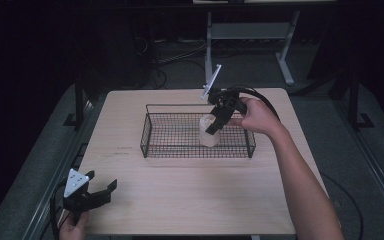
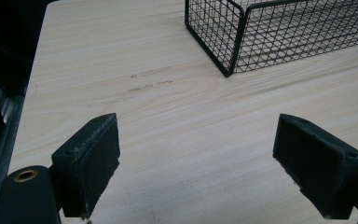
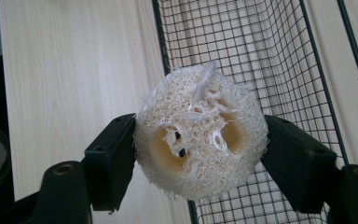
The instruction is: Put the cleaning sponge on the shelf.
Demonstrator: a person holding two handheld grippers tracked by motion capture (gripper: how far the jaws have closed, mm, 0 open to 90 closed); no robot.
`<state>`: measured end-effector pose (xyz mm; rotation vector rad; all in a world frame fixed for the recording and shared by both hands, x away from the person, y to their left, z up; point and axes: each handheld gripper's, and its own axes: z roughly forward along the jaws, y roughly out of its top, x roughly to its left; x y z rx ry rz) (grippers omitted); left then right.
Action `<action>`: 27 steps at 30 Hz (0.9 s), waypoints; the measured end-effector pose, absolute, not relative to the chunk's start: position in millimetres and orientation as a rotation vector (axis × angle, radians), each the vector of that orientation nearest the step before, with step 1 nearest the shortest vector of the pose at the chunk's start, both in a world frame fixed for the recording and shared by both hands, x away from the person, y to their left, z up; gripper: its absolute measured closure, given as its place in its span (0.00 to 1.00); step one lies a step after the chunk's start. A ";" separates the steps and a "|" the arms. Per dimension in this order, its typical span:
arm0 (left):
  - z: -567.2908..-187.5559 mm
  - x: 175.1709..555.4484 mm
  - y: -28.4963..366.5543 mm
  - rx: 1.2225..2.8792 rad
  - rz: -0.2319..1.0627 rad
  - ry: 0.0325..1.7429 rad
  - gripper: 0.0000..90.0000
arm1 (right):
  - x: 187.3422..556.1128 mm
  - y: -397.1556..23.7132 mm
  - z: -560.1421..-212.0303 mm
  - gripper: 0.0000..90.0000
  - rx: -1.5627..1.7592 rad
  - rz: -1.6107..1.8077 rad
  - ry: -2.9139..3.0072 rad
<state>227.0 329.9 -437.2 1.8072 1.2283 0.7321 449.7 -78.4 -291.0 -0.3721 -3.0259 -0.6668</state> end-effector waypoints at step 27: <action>-437.1 225.8 330.7 1.806 0.735 1.223 0.15 | 490.0 -78.0 -335.9 0.31 -0.511 -0.574 -2.996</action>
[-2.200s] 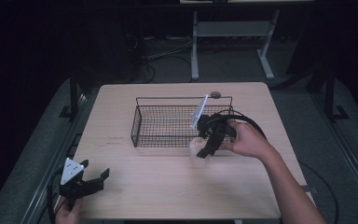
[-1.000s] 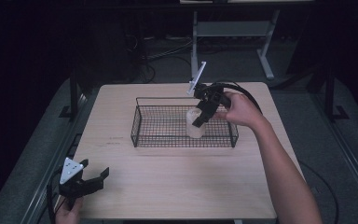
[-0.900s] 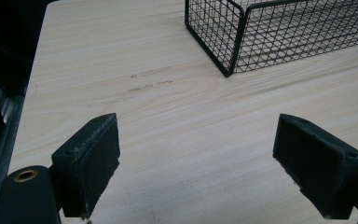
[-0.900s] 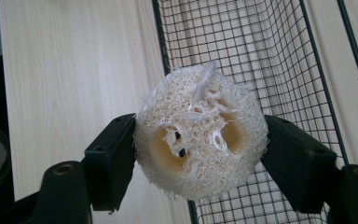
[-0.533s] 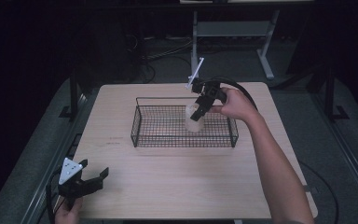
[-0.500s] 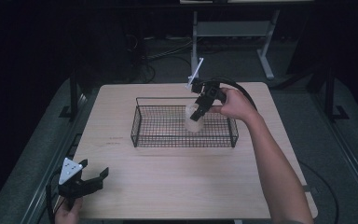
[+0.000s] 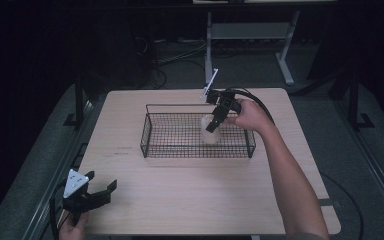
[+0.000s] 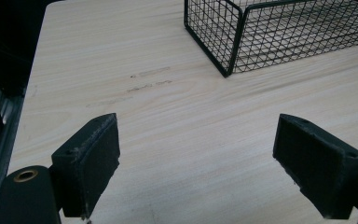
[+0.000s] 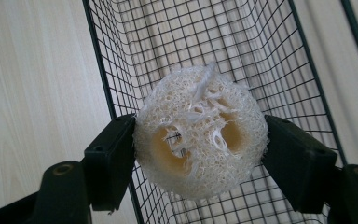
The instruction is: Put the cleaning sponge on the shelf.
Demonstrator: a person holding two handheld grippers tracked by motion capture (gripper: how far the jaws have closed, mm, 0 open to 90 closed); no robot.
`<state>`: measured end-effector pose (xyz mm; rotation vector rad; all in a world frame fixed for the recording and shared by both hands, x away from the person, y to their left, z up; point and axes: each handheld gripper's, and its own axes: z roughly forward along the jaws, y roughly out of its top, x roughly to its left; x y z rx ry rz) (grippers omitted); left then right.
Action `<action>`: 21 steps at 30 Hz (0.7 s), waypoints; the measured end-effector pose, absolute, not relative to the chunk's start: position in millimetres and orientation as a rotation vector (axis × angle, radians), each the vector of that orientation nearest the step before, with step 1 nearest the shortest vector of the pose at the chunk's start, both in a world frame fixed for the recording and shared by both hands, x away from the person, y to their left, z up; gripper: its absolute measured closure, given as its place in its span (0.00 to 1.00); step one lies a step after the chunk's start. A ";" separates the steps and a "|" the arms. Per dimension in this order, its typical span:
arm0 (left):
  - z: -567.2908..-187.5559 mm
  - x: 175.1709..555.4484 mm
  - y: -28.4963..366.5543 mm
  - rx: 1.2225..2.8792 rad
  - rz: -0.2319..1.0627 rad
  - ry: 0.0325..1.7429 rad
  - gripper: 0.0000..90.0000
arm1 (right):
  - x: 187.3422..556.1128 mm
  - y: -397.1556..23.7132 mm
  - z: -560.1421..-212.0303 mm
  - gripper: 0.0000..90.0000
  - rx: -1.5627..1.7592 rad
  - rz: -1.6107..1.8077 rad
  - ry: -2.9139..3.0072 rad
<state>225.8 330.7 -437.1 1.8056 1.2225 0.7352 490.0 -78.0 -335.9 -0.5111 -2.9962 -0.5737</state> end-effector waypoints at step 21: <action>-436.7 224.9 328.8 1.803 0.739 1.223 0.15 | 497.4 -86.7 -380.9 0.31 -0.596 -0.562 -2.948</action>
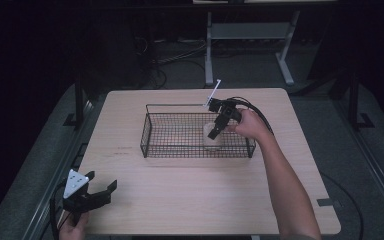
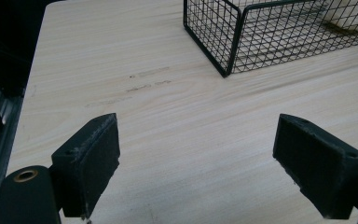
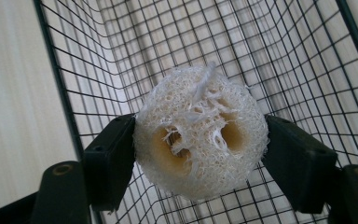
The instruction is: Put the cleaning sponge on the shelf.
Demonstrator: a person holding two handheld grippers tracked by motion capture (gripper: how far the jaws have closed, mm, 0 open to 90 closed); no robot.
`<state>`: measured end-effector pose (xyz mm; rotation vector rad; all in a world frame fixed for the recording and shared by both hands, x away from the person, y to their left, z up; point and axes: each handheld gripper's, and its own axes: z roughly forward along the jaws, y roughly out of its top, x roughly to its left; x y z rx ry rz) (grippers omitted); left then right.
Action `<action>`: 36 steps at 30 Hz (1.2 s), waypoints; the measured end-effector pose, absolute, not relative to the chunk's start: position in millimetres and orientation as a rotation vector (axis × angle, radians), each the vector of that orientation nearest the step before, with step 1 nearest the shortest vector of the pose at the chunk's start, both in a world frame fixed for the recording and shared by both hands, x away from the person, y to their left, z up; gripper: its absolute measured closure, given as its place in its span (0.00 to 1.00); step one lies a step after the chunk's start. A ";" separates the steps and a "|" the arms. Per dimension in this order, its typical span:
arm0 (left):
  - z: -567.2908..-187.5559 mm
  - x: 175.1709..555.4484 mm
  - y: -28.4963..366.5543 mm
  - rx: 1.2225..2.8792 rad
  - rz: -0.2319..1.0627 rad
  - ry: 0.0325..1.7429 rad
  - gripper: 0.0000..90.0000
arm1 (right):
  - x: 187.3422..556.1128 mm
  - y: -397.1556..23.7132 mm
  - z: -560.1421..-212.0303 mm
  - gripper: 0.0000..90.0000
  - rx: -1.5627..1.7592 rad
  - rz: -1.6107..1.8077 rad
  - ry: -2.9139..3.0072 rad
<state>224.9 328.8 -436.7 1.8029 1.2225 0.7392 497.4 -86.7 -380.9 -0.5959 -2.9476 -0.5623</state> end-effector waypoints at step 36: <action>-435.6 224.0 330.6 1.796 0.744 1.221 0.15 | 491.9 -88.0 -384.0 0.22 -0.617 -0.567 -2.938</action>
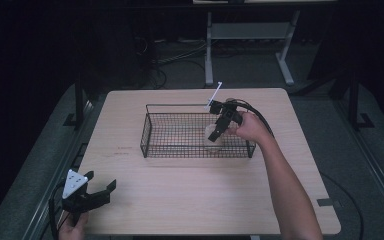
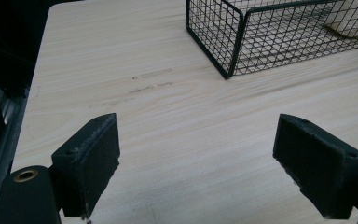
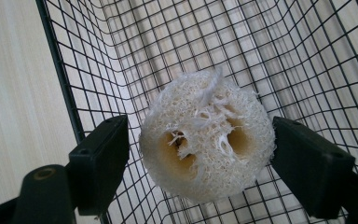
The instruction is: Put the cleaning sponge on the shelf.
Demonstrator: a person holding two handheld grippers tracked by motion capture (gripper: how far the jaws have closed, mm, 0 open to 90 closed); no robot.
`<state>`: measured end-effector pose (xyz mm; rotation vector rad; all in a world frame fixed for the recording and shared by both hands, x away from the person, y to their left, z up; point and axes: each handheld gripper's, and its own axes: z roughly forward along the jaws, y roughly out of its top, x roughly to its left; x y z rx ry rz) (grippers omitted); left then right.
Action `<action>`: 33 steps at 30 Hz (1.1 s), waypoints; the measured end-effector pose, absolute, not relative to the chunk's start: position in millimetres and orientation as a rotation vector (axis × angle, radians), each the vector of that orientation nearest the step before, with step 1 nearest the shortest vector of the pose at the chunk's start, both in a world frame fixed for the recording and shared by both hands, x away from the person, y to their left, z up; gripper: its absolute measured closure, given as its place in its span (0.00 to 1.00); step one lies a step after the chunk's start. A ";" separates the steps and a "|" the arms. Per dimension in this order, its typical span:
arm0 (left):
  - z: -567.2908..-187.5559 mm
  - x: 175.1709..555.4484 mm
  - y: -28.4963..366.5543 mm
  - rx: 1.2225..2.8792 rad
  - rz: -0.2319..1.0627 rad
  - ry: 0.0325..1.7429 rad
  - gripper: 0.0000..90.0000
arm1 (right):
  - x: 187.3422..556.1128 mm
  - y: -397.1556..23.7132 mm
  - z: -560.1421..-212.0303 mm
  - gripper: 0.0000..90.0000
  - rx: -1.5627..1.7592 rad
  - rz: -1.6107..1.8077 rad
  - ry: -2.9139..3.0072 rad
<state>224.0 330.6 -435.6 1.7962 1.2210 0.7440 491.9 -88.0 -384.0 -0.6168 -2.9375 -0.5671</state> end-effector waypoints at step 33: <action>-435.1 222.2 330.9 1.790 0.745 1.227 0.15 | 455.5 -97.5 -337.8 0.20 -0.547 -0.687 -2.978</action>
